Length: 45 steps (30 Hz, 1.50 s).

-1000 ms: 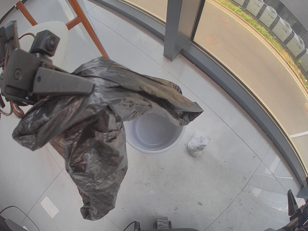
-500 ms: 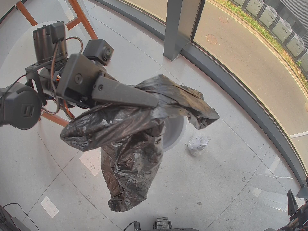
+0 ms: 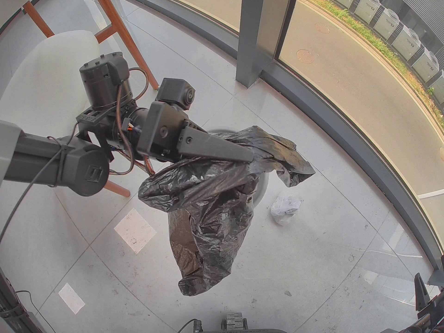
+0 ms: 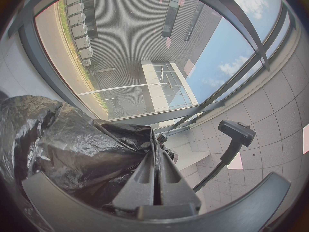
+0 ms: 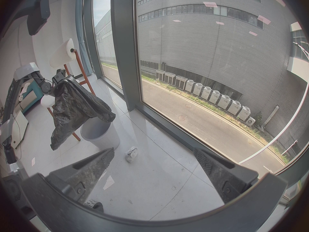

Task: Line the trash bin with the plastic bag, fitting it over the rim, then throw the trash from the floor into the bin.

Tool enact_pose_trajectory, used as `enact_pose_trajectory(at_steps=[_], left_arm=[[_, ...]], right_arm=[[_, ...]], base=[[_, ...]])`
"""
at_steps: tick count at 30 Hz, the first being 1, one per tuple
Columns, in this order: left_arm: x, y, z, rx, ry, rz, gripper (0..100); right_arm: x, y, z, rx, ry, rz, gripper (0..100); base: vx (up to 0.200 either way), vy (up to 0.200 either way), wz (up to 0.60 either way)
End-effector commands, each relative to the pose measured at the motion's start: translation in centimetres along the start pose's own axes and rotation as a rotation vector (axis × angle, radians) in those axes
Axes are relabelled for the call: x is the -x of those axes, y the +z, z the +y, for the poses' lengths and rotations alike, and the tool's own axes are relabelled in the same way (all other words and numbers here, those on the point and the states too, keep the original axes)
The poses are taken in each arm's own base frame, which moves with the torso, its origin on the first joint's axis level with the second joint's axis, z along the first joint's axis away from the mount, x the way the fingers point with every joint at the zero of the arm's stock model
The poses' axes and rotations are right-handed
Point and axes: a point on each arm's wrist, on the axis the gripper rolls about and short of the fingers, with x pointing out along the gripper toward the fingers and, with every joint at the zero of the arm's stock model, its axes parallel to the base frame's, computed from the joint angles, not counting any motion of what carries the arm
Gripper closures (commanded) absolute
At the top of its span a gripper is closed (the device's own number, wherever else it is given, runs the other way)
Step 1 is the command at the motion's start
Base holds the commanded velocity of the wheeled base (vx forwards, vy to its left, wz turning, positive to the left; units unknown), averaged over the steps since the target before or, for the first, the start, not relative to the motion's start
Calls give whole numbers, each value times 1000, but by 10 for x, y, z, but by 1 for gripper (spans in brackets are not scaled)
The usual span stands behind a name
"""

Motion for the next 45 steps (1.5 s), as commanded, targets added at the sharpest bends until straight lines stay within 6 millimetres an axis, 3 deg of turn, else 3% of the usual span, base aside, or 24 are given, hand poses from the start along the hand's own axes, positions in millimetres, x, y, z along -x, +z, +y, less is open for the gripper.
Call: enact_pose_trajectory(at_steps=[1,9,15,18,23,25,29,36,42,45], left_arm=[[0,1,35,25,-1,2,100],[2,25,51,-51,33,-54,100],[1,38,72,-171,126,-334,100],[2,45,55,-148,63,-516,100],[1,45,44,-32,-21,-594,100],[-7,49,29,-44,-47,-623,100],[-25,39,34,-9,-53,-604,100],[-61,11,16,3,-48,-541,100],[-63,-24,34,-94,88,-533,100],[-62,-29,40,-129,180,-620,100]], right_arm=[[0,-5,0,0,0,0,0],[0,-5,0,0,0,0,0],[0,-5,0,0,0,0,0],[0,-5,0,0,0,0,0],[0,-5,0,0,0,0,0],[0,-5,0,0,0,1,0],[0,-5,0,0,0,0,0],[0,-5,0,0,0,0,0],[0,-5,0,0,1,0,0],[0,-5,0,0,1,0,0]], base=[[0,0,0],[0,0,0],[0,0,0],[0,0,0],[0,0,0],[0,0,0],[0,0,0],[0,0,0],[0,0,0],[0,0,0]])
